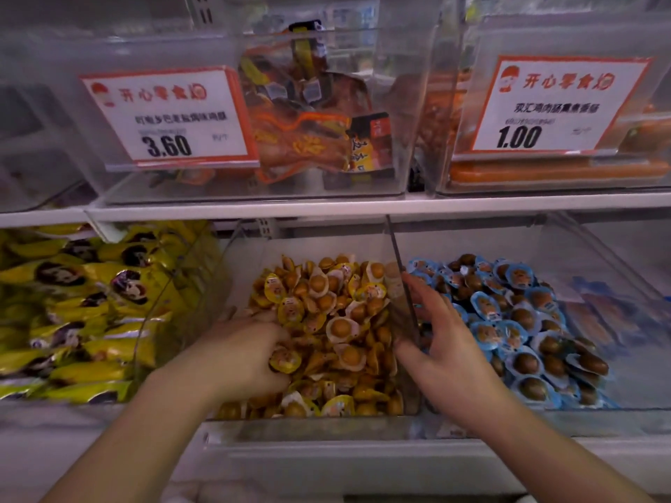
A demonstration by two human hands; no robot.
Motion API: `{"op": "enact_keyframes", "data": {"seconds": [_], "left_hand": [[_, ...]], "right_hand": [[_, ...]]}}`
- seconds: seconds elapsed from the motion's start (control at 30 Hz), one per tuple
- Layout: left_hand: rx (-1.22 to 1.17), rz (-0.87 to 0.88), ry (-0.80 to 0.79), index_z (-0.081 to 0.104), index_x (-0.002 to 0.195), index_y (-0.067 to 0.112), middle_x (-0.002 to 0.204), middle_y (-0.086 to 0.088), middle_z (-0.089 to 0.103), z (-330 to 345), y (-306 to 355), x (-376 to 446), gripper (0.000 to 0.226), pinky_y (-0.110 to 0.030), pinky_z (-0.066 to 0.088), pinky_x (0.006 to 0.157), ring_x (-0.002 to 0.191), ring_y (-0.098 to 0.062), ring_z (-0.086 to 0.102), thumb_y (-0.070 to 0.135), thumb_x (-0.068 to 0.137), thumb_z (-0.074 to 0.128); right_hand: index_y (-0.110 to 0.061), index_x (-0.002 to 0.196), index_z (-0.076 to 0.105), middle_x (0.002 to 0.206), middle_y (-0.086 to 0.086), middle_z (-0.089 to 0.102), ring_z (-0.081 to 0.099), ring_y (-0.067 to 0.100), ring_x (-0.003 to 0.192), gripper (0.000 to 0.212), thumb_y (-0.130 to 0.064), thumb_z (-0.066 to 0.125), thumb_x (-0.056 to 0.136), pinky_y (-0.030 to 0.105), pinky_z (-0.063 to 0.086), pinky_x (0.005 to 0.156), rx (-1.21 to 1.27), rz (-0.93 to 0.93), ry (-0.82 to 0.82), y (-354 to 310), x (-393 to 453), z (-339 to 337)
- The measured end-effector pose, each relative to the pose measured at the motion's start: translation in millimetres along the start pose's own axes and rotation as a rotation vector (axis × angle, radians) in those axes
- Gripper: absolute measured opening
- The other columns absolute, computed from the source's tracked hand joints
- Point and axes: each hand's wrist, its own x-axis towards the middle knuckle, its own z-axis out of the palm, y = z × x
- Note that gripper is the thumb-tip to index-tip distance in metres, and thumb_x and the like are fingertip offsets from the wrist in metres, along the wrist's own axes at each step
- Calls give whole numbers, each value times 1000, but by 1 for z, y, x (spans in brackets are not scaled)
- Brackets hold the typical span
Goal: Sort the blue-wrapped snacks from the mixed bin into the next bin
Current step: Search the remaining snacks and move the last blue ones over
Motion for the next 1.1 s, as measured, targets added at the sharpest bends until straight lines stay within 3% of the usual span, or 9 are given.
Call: {"op": "enact_keyframes", "data": {"seconds": [0.13,0.2,0.27,0.33,0.5,0.7,0.83,0.97,1.1], "left_hand": [[-136,202,250,58,114,42,113,21,53,-15,45,1,56,-38,45,98,109,-7,51,77,73,44],[-312,411,114,58,116,36,115,14,56,-15,85,14,48,-37,50,92,103,-8,55,69,81,54],[-283,516,-24,57,125,25,122,2,56,-6,109,28,49,-37,51,93,106,-17,57,55,87,63],[-80,516,-27,49,137,23,135,-3,47,5,106,39,60,-39,46,99,117,-25,51,52,87,64],[418,625,71,43,140,37,142,-4,38,15,70,46,59,-46,30,104,130,-28,36,37,85,66],[437,498,103,52,132,38,138,2,43,-17,19,61,71,-44,34,102,129,-25,40,42,67,80],[268,320,64,55,130,37,126,6,47,-32,-14,65,62,-35,41,88,116,-21,48,48,73,75],[271,284,14,51,133,38,125,8,48,-28,-15,63,61,-43,41,97,117,-19,48,54,77,69],[202,211,79,54,129,36,119,6,48,-22,-6,56,54,-42,44,91,113,-21,51,55,80,64]], "right_hand": [[-51,147,28,145,-17,44,44,-4,126,78,-21,66,86,21,45,99,-23,-1,30,-1,0,3],[-50,148,28,144,-16,44,47,-15,113,80,-18,65,85,5,43,84,-28,0,31,-1,-1,3],[-49,148,28,142,-17,44,51,-22,97,79,-18,65,86,1,43,70,-21,10,28,-1,-1,2],[-50,148,28,141,-17,44,53,-22,93,79,-19,65,86,4,46,70,-7,9,24,-2,-1,1],[-50,148,28,144,-18,41,44,-11,116,80,-17,65,85,31,50,101,6,7,13,-4,-1,1],[-45,149,31,142,-15,45,46,-7,123,78,-20,65,83,32,48,104,13,-25,9,-1,0,0],[-47,148,30,141,-16,44,46,-4,123,75,-29,63,83,34,50,102,5,-30,12,-1,0,0],[-48,147,31,141,-16,45,46,-3,124,73,-37,59,81,30,49,100,-2,-35,19,-3,0,1],[-49,147,31,140,-16,45,47,-2,122,72,-35,61,82,24,47,96,-10,-27,16,-3,0,1]]}}
